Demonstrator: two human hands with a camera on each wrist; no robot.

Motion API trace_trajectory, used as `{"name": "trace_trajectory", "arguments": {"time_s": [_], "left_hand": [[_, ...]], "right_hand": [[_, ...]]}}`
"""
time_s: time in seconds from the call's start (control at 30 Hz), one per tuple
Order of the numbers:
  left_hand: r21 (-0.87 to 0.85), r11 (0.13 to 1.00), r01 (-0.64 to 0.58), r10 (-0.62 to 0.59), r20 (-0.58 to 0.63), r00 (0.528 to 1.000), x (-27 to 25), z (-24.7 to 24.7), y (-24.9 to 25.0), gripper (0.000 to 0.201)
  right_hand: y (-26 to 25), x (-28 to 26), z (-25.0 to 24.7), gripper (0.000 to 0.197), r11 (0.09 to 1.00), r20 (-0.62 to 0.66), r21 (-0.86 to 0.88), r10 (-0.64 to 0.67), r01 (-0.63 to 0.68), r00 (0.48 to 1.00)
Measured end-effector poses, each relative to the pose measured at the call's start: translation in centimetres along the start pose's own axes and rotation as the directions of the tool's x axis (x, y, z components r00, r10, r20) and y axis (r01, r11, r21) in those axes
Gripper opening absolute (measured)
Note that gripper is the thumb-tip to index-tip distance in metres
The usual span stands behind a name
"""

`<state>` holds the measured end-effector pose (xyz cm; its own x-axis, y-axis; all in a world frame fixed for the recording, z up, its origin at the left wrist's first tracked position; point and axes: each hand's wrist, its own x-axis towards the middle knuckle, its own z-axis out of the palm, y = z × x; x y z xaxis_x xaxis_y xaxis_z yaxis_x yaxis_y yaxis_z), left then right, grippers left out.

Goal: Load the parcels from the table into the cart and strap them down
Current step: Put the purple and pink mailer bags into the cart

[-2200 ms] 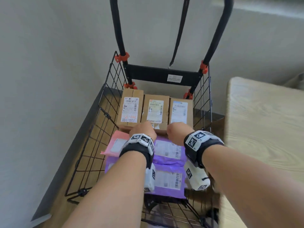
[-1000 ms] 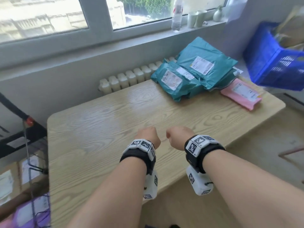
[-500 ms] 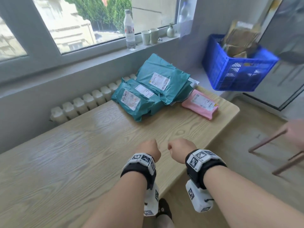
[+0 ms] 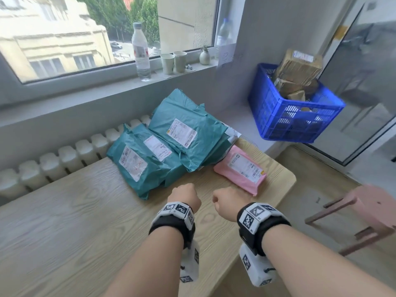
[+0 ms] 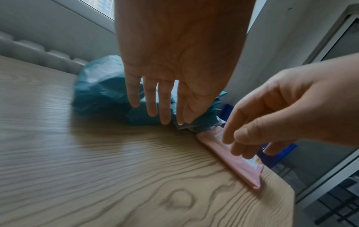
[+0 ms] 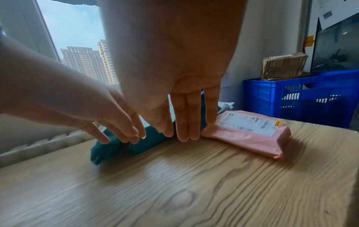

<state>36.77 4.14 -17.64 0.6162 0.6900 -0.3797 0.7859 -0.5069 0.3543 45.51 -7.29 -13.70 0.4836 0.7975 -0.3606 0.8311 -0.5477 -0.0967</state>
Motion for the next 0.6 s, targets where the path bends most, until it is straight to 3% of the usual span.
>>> {"name": "trace_trajectory", "arguments": {"time_s": [0.23,0.4,0.6], "left_hand": [[0.001,1.0,0.006,-0.006,0.017,1.0,3.4,-0.3,3.7,0.033],[-0.01,0.999,0.048,-0.048,0.013,0.999,6.0,-0.2,5.6,0.014],[-0.078,0.986,0.145,-0.143,0.02,0.989,8.6,0.3,9.3,0.022]], "right_hand": [[4.9,3.1,-1.4,0.022,0.997,0.01,0.062,0.054,-0.054,0.998],[7.9,6.0,-2.1,0.023,0.997,-0.019,0.076,0.031,-0.029,0.999],[12.7,9.7,-3.7,0.025,0.995,-0.027,0.09,-0.04,0.042,0.999]]}}
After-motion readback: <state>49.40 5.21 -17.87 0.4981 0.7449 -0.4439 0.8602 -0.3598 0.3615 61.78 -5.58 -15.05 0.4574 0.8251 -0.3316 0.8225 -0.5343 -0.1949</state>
